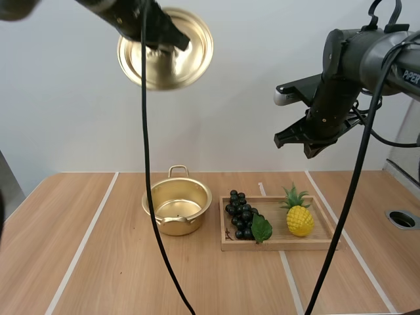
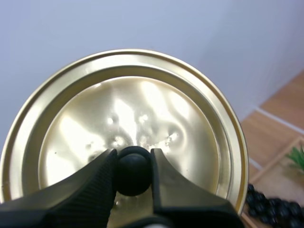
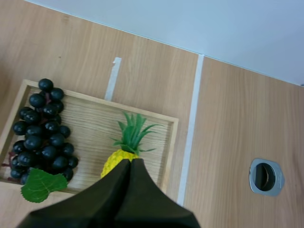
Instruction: Open the pot, put the pineapple inside, and close it
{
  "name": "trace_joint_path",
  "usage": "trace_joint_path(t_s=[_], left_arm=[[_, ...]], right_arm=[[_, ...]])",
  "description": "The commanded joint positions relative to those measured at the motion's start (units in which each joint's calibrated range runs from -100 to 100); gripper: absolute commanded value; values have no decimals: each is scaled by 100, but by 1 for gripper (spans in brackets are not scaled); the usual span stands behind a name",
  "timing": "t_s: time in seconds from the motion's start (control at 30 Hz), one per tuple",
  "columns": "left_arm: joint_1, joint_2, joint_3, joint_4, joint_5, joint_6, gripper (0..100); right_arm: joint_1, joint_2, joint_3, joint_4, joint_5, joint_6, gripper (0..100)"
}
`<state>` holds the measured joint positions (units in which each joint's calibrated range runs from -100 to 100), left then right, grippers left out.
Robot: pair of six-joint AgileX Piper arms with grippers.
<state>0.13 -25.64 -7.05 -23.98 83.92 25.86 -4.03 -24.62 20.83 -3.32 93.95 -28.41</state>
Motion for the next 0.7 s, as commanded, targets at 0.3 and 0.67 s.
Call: trace_joint_path(t_s=[0.3,0.67], left_arm=[[6,-416,-2237,352,-491,-181,0],[6,-416,-3009,458,-435,-181,0]], right_arm=[[-35,645,19,106,501,79,0],[-41,1198,30,-37,605,97,0]])
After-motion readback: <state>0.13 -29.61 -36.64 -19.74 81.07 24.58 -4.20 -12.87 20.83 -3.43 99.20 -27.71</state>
